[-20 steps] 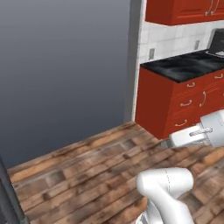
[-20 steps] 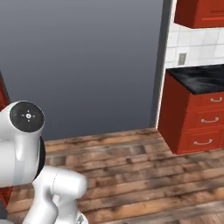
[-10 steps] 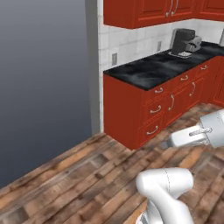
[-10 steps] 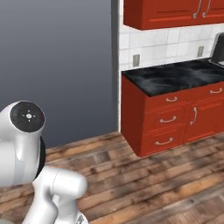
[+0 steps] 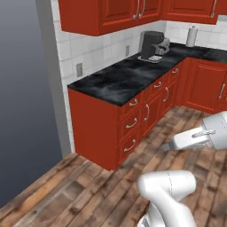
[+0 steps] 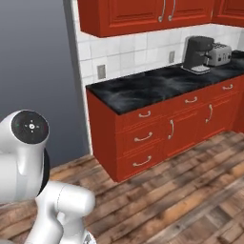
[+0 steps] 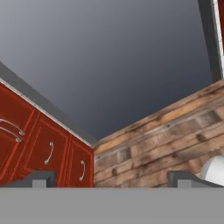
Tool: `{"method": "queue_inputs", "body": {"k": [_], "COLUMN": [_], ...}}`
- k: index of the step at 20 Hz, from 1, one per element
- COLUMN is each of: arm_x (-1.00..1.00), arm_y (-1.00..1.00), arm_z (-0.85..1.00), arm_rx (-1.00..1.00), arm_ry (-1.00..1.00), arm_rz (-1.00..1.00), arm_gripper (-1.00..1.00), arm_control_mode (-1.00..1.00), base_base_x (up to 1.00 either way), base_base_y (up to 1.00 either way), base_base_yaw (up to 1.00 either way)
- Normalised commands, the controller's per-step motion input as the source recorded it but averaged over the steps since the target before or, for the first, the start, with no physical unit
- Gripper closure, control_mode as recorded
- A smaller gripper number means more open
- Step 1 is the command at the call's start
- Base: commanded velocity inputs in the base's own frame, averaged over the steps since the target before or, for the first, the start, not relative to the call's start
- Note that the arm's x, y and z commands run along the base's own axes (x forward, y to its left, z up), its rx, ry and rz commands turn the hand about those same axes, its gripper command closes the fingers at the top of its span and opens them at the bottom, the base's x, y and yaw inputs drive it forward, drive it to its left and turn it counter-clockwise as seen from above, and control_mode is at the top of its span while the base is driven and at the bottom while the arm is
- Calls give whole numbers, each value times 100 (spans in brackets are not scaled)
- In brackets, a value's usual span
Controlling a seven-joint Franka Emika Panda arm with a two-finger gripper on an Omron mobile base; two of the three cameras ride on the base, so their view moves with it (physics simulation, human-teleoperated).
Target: Collect the paprika, ketchup, and shaker from the cabinet and place them next to the stove.
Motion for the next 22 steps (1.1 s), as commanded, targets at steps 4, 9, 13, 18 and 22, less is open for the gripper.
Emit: {"method": "queue_inputs", "body": {"k": [4,9,13,18,22], "arm_x": [0,0,0,0,0], "arm_y": [0,0,0,0,0], "arm_z": [0,0,0,0,0], "arm_rx": [0,0,0,0,0], "arm_ry": [0,0,0,0,0], "arm_rz": [0,0,0,0,0], "arm_gripper": [-100,-100,-100,-100,-100], "arm_control_mode": [100,100,100,100,100], "base_base_x": [98,95,90,87,83], "base_base_y": [-22,-42,-48,-47,-43], "base_base_yaw": [-32,-28,-27,-27,-26]}}
